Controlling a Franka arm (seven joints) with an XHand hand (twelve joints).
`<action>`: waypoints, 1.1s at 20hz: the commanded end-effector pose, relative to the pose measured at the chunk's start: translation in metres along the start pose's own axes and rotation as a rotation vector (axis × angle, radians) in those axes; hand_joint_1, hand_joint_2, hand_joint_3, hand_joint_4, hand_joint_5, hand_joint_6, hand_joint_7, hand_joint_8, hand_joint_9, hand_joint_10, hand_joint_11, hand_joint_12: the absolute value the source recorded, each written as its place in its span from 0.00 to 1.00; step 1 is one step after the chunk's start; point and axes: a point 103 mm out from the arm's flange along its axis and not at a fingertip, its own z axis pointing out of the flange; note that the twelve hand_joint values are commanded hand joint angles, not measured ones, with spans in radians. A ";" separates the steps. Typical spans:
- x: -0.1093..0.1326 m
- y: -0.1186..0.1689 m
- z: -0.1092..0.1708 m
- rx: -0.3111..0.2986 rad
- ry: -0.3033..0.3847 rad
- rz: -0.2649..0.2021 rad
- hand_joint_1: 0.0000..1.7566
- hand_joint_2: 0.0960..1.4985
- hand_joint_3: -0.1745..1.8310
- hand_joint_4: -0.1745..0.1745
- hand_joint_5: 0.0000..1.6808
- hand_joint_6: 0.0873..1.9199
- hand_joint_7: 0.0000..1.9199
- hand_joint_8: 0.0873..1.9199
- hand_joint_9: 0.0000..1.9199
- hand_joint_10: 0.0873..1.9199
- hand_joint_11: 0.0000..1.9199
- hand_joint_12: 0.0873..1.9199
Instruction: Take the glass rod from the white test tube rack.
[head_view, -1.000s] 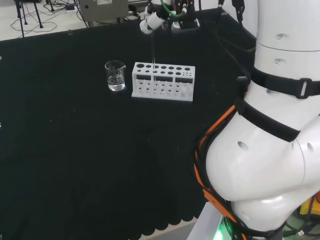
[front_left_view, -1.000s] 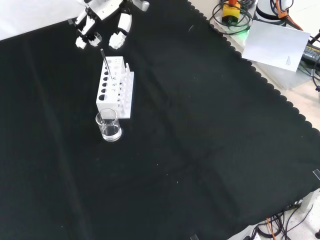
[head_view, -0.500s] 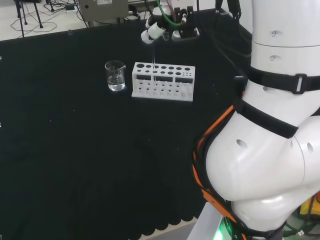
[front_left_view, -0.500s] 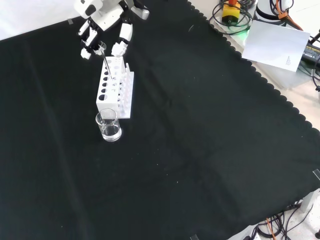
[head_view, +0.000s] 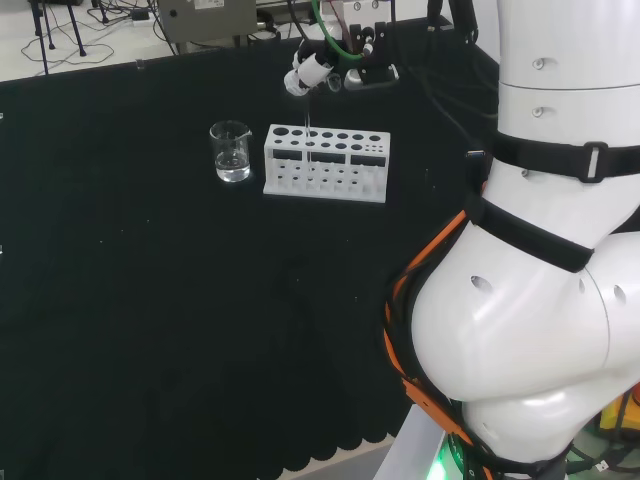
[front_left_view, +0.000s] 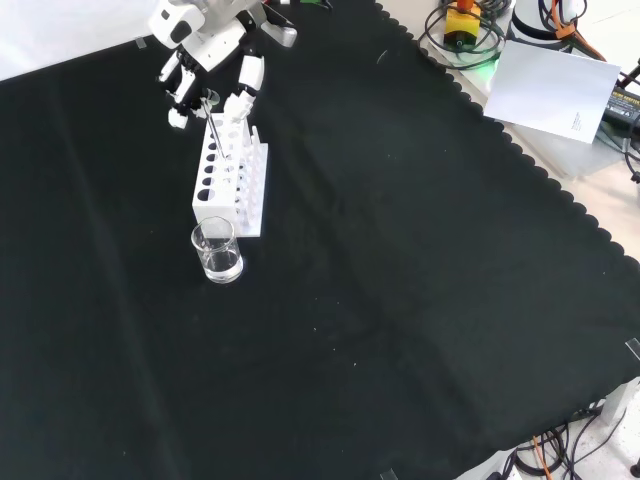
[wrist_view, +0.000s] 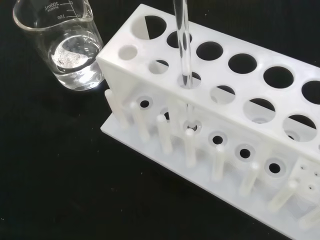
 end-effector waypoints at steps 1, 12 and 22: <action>0.001 0.002 0.000 0.009 0.002 0.007 0.32 0.66 0.29 0.00 0.20 0.24 0.40 0.55 0.54 0.56 0.12 0.73; 0.015 0.012 -0.011 -0.012 -0.065 -0.028 0.45 0.61 0.33 0.00 0.24 0.42 0.41 0.54 0.56 0.55 0.15 0.72; 0.012 0.007 -0.020 -0.030 -0.102 -0.025 0.49 0.58 0.38 0.00 0.28 0.46 0.44 0.53 0.59 0.54 0.20 0.72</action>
